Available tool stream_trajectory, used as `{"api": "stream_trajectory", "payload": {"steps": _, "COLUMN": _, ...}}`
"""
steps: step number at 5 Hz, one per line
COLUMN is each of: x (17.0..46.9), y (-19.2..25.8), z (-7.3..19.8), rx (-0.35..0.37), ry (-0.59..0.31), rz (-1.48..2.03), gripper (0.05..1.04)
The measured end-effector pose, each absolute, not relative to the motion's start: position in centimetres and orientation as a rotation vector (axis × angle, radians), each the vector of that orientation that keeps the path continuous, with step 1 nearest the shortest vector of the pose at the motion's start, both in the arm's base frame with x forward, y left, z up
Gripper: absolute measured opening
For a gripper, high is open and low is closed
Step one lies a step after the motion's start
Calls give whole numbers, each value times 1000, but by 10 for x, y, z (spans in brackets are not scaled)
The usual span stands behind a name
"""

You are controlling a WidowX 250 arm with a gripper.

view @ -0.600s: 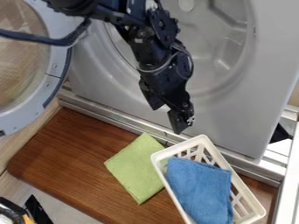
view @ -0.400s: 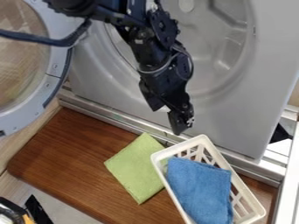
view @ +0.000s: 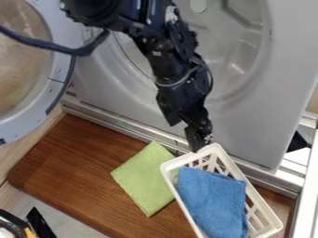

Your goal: Picked the blue cloth out from the white basket and place it on the table

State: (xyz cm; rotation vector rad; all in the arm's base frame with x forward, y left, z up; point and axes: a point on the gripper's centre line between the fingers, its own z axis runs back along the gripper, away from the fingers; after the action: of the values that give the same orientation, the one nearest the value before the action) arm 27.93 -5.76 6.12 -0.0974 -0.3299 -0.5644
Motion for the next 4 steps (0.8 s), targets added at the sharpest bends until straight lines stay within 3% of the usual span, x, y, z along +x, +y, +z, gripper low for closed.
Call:
{"api": "stream_trajectory", "payload": {"steps": 2, "x": 292, "y": -85, "z": 24, "rx": -93, "ry": -309, "rz": -710, "gripper": 1000}}
{"api": "stream_trajectory", "payload": {"steps": 4, "x": 290, "y": -99, "z": -14, "rx": -96, "ry": -214, "rz": -836, "gripper": 1000}}
